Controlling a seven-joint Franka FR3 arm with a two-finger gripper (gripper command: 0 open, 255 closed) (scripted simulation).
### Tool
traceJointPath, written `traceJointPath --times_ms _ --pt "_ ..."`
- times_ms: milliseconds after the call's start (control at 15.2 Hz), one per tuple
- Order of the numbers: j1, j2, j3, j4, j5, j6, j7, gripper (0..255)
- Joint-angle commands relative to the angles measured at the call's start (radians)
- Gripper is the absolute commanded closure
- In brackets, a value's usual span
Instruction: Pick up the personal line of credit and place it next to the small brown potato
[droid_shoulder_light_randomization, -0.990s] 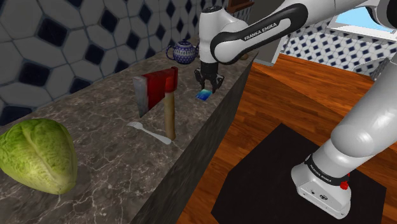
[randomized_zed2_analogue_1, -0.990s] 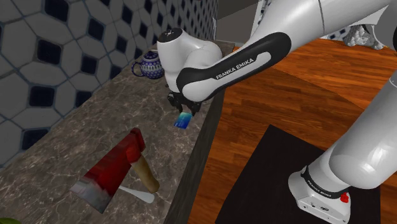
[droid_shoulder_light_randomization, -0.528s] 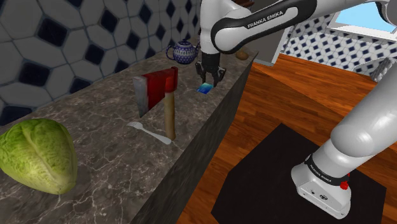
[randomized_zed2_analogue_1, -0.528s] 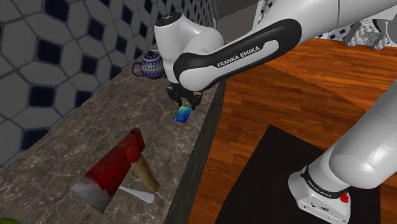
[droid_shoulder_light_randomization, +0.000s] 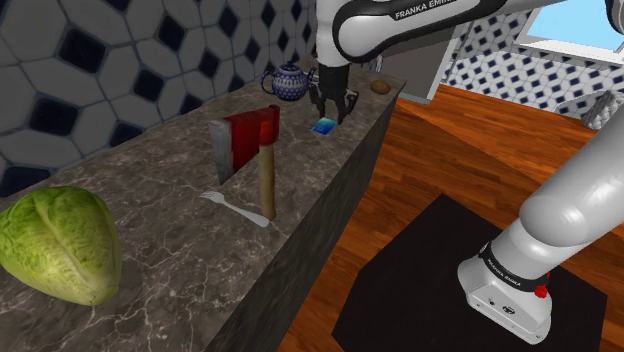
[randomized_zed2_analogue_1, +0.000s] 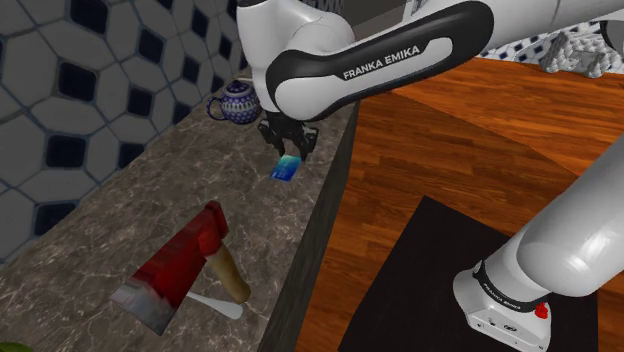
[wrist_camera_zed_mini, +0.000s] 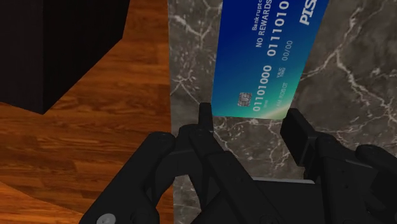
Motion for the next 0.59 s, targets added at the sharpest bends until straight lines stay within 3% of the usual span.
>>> traceJointPath --times_ms 0,528 --pt "0.0 -0.009 0.001 0.018 0.008 -0.025 -0.006 255" --pt "-0.084 -0.002 -0.076 0.036 0.005 -0.012 -0.167 255"
